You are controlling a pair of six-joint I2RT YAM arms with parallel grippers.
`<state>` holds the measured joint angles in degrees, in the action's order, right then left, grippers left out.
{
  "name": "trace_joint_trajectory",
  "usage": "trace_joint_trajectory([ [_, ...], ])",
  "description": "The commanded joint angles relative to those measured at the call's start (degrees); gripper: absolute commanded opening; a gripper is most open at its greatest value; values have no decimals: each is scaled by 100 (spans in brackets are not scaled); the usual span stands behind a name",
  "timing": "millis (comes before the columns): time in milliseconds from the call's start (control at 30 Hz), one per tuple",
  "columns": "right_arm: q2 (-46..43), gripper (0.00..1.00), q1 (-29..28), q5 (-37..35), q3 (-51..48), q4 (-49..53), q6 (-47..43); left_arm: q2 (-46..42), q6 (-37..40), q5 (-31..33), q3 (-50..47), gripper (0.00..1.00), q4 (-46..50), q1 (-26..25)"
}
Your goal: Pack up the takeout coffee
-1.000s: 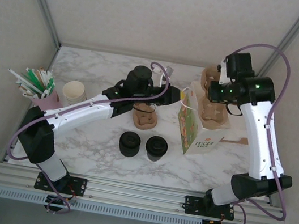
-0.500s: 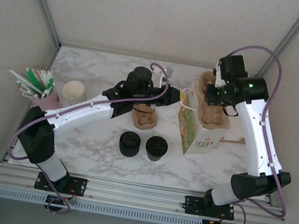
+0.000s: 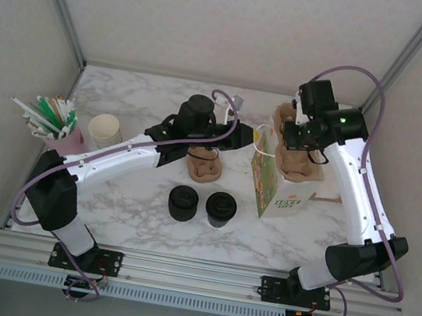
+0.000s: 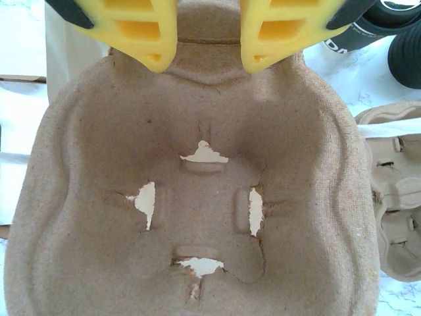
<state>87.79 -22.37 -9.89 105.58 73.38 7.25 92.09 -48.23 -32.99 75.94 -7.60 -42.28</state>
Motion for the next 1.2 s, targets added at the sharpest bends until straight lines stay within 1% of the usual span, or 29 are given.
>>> trace_joint_trajectory([
  [0,101,17,78,-158,-16,-114,93,-51,-66,56,-49,0,-172,40],
  [233,115,17,360,-188,-2,-96,47,-95,-64,65,-93,0,-163,70],
  [600,72,17,461,-257,31,-97,-8,-165,-69,100,-194,0,-129,145],
  [1167,-25,17,707,-152,67,-96,-28,-274,-4,160,-279,0,30,277],
])
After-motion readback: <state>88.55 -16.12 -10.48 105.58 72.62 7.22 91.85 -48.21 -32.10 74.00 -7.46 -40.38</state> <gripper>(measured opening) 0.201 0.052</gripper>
